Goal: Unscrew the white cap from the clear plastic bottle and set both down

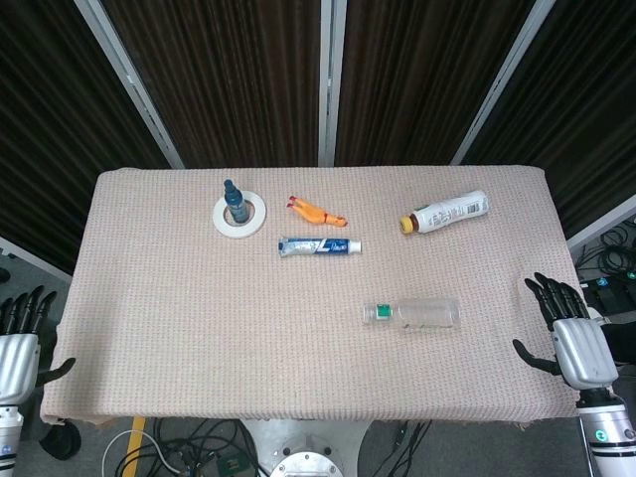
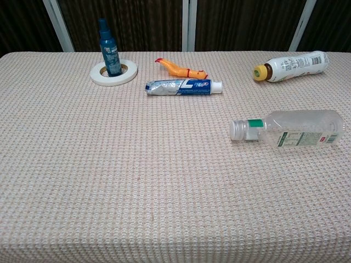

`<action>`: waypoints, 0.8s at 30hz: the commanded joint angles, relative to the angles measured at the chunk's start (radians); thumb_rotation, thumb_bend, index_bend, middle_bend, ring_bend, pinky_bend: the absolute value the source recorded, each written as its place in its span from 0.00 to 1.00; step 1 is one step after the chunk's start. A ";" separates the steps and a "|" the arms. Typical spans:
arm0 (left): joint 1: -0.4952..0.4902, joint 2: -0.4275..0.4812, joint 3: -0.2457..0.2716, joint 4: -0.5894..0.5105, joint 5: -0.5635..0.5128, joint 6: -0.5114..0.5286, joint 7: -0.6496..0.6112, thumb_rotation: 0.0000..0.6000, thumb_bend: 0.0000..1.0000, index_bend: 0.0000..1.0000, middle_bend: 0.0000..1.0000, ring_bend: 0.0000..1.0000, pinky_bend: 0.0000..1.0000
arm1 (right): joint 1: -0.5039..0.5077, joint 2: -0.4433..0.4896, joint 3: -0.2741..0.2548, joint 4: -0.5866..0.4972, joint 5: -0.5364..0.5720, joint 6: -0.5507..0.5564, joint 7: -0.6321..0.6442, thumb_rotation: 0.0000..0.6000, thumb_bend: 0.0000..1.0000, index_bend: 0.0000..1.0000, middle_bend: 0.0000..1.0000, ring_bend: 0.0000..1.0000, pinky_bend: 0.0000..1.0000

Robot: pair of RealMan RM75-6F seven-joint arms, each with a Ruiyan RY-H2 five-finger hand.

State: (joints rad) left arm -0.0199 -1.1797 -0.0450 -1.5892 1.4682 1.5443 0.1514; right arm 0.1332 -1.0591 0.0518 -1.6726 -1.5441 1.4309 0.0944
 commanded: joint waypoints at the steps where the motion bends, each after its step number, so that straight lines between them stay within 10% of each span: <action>1: -0.002 0.000 -0.001 0.000 -0.002 -0.004 0.001 1.00 0.00 0.07 0.00 0.00 0.00 | -0.001 0.000 0.000 -0.001 0.002 0.001 -0.001 1.00 0.18 0.00 0.00 0.00 0.00; 12: -0.001 0.004 0.001 -0.007 0.009 0.006 0.002 1.00 0.00 0.08 0.00 0.00 0.00 | 0.045 -0.012 -0.012 -0.001 -0.048 -0.056 0.013 1.00 0.10 0.00 0.02 0.00 0.00; 24: -0.001 0.006 0.001 -0.007 0.001 -0.002 0.003 1.00 0.00 0.09 0.00 0.00 0.00 | 0.240 -0.114 0.031 0.087 0.076 -0.383 -0.052 1.00 0.06 0.00 0.05 0.00 0.00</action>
State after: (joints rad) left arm -0.0205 -1.1744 -0.0438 -1.5958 1.4696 1.5428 0.1533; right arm 0.3364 -1.1435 0.0696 -1.6160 -1.4951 1.0890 0.0563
